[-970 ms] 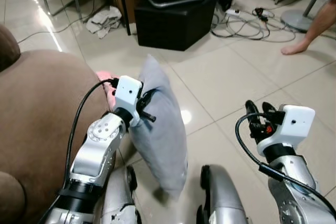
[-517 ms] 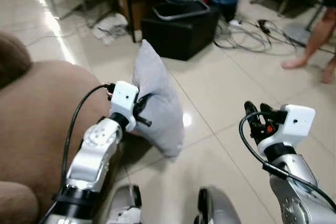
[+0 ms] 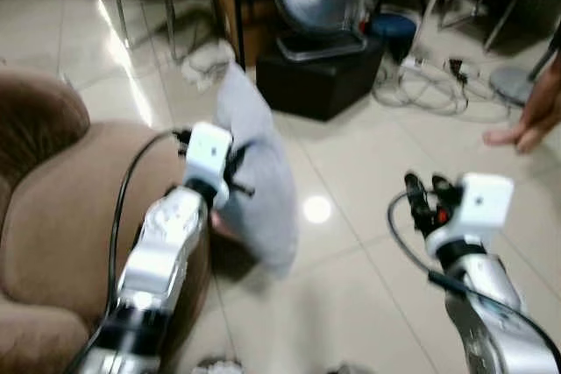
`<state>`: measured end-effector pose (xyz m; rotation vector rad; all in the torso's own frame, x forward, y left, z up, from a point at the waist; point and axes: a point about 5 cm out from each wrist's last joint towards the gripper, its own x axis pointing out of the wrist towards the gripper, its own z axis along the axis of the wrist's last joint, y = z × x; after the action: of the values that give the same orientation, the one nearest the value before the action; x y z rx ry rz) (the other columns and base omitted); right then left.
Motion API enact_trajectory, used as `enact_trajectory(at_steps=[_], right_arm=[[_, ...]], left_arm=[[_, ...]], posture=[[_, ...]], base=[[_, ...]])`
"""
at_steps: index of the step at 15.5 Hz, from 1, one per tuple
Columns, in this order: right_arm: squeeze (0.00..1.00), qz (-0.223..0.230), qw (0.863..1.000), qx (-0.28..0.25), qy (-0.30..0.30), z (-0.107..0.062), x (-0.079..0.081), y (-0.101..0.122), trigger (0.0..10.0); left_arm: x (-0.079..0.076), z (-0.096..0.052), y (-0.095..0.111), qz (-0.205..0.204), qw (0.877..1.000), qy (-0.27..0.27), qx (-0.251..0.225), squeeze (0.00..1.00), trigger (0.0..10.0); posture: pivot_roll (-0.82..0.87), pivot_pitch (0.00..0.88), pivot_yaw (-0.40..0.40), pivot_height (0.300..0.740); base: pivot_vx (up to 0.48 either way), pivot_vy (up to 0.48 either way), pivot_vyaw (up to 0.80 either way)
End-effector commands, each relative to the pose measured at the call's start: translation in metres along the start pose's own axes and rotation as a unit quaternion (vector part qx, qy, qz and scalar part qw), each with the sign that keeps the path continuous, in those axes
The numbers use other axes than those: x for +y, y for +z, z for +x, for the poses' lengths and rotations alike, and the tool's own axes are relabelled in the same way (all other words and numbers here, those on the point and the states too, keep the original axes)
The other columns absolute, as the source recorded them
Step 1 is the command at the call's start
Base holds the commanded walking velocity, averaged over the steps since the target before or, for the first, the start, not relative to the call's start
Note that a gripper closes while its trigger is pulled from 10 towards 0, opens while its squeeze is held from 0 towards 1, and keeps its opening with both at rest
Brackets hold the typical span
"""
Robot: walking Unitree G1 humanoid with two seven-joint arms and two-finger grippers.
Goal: Move the pillow to the sofa from floor
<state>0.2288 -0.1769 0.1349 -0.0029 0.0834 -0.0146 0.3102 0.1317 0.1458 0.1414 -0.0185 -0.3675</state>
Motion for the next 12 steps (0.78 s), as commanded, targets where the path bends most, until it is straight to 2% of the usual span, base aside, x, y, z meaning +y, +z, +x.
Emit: enact_trajectory(at_steps=[1,2,4,12], right_arm=[[0.0,-0.045,0.999,0.007,0.005,0.0,0.001,-0.004,10.0],[0.0,-0.054,0.998,0.016,0.017,0.0,0.003,-0.007,10.0],[0.0,-0.064,0.996,0.018,0.057,0.0,0.014,-0.009,10.0],[0.0,-0.07,0.991,0.017,0.116,0.001,0.027,-0.015,10.0]], left_arm=[[0.003,0.004,0.015,0.004,0.999,0.007,-0.043,0.0,10.0],[0.002,0.005,0.017,0.005,0.999,0.004,-0.047,0.0,10.0],[0.003,0.009,0.022,0.01,0.999,0.004,-0.054,0.0,10.0],[0.019,0.011,0.024,0.036,0.998,0.026,-0.05,0.0,10.0]], posture=[[-0.05,0.0,-0.019,0.74],[-0.05,0.0,-0.019,0.74],[-0.04,0.0,-0.018,0.74],[-0.02,0.0,-0.026,0.74]], base=[[0.0,0.0,0.0],[0.0,0.0,0.0],[0.142,0.0,0.8],[0.38,0.0,0.8]])
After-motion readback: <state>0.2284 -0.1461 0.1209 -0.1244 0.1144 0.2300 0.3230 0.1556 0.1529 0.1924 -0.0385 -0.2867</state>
